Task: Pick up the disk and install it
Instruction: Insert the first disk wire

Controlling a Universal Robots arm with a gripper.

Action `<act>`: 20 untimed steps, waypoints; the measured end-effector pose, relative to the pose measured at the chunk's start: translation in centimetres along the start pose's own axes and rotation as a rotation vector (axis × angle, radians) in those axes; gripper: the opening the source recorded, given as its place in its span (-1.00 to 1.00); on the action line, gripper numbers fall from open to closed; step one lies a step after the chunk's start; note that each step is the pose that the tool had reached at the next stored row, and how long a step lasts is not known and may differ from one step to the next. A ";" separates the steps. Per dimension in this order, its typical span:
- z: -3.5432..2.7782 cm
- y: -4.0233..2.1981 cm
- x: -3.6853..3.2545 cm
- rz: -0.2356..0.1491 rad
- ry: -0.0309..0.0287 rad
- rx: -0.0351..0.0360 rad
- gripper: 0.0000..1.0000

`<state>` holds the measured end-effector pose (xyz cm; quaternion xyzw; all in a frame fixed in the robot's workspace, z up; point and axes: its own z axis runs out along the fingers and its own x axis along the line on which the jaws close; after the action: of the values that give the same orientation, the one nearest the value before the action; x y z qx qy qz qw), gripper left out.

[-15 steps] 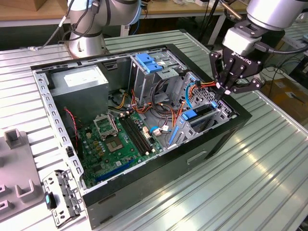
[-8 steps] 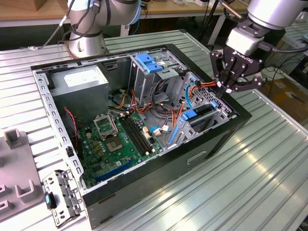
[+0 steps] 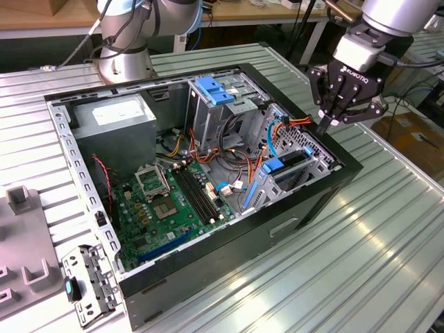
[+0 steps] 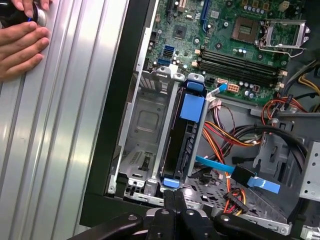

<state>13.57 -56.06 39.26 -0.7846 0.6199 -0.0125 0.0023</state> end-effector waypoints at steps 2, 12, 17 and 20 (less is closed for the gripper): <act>0.00 0.00 0.00 0.000 0.0003 -0.0001 -0.79; 0.02 -0.36 -0.05 -0.111 -0.0017 0.0018 -0.79; 0.14 -1.76 -1.09 -0.116 -0.0015 0.0018 -0.79; 0.64 -3.12 -2.66 -0.116 -0.0017 0.0018 -0.79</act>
<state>16.00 -52.76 38.64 -0.8193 0.5732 -0.0125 0.0028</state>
